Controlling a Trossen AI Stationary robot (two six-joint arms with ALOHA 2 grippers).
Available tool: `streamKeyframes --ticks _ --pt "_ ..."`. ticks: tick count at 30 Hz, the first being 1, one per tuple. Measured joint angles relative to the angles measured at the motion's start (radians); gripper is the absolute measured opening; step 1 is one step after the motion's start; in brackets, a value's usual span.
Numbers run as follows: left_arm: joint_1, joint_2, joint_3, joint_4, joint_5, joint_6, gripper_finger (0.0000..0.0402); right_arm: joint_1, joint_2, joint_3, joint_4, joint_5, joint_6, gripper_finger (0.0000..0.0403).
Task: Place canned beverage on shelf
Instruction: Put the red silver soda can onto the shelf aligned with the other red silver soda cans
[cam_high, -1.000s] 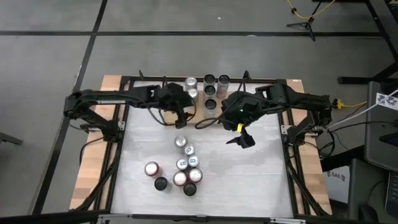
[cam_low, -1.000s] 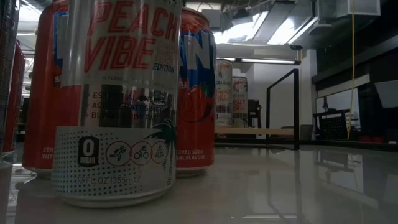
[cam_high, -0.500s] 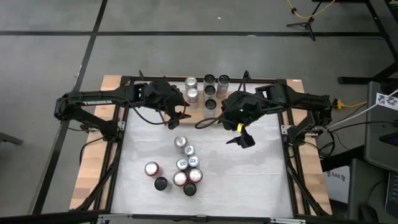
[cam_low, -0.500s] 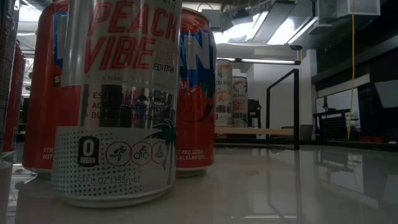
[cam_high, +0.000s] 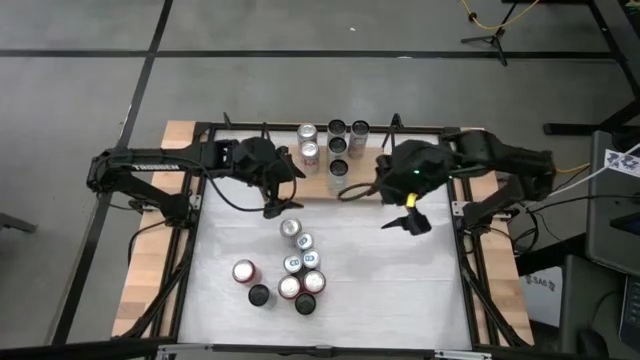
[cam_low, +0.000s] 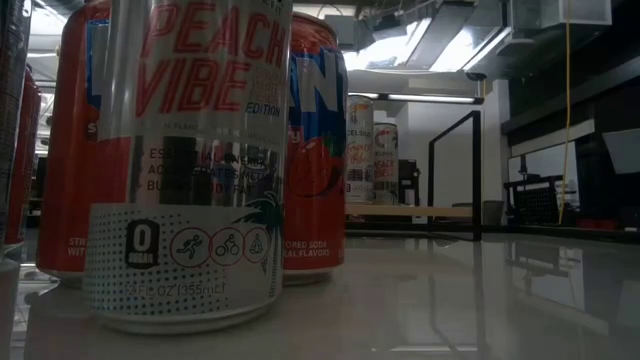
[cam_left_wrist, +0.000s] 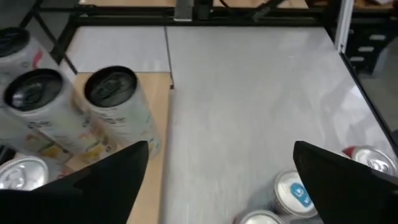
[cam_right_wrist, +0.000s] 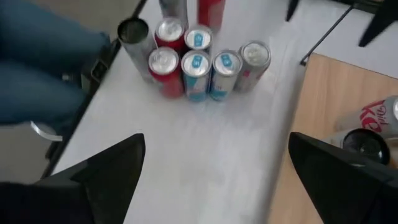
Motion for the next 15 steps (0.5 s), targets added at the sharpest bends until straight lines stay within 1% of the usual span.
streamKeyframes --ticks 2,8,12,15 --pt "-0.012 0.0 0.0 -0.001 0.0 0.001 0.0398 0.0 -0.067 -0.112 0.097 0.0 0.04 0.039" --pt "-0.041 0.0 0.0 -0.046 -0.001 0.045 0.0397 0.0 -0.253 -0.481 0.46 0.027 0.153 0.039" --pt "-0.056 0.0 0.0 -0.075 -0.002 0.05 0.0397 0.0 -0.306 -0.652 0.666 0.027 0.215 0.039" --pt "-0.068 0.0 0.0 -0.089 -0.002 0.052 0.0397 0.0 -0.315 -0.74 0.776 0.027 0.239 0.039"
